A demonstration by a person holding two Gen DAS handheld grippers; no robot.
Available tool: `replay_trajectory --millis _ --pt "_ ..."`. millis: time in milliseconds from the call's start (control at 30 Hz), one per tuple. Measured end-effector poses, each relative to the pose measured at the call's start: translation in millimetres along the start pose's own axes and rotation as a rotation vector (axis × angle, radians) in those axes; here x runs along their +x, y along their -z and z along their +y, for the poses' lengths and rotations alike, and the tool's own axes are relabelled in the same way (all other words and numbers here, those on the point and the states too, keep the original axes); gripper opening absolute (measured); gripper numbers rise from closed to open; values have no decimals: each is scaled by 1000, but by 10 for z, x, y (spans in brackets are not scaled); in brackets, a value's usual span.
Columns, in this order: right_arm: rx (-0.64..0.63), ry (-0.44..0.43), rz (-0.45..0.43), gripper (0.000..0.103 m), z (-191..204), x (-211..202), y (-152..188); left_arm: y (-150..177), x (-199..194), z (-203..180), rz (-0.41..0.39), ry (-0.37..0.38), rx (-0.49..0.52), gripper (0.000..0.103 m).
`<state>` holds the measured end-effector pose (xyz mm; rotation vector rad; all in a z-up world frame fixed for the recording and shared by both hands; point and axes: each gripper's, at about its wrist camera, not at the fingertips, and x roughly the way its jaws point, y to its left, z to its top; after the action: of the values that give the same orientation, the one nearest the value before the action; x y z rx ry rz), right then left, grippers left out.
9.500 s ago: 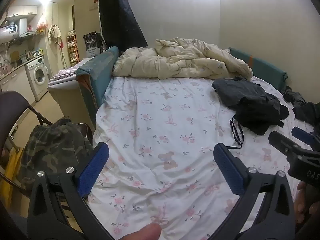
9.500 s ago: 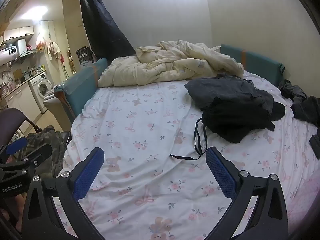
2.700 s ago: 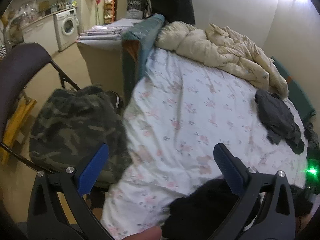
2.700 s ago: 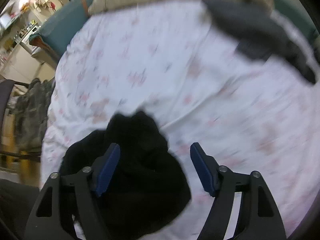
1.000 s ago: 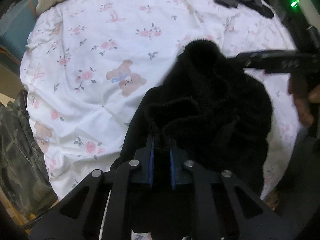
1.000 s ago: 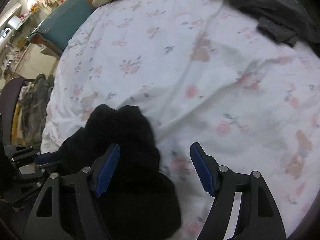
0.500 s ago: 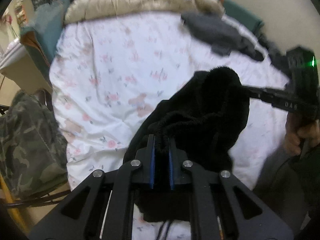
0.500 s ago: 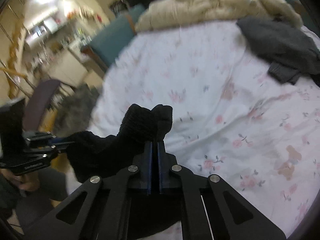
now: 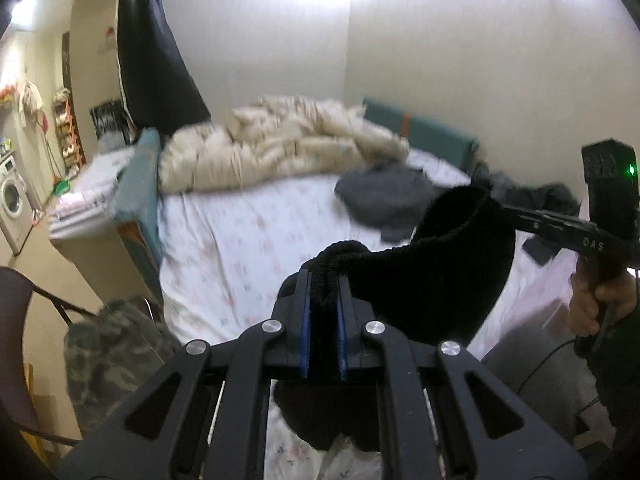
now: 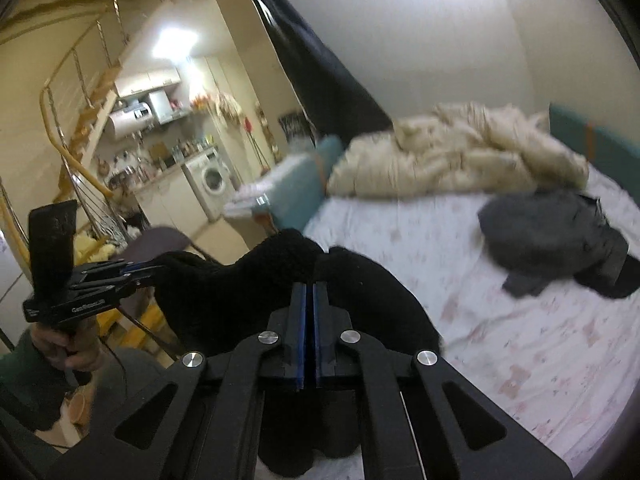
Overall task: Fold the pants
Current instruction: 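Grasp the black pants with the left tool while the right tool holds them, then lower the black pants onto the sheet and open both tools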
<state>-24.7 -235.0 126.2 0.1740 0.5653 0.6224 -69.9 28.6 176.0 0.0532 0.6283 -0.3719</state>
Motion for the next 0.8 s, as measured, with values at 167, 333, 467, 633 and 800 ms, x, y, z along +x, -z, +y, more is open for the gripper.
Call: replay_trajectory --millis 167,333,467,633,800 --pt "-50 -18 -69 1 410 -513 -182 -217 -570 -145 -93 42 27 8" --pt "-44 -7 -73 1 346 -401 -259 -275 -277 15 -49 17 -3 8" --pt "41 -6 18 1 -16 180 -205 -133 323 203 69 14 -89 8" --pt "109 16 112 1 -506 928 -76 10 1142 398 165 -66 -98 8" --pt "98 79 188 1 -971 1824 -177 -82 2285 720 236 -153 -49 8"
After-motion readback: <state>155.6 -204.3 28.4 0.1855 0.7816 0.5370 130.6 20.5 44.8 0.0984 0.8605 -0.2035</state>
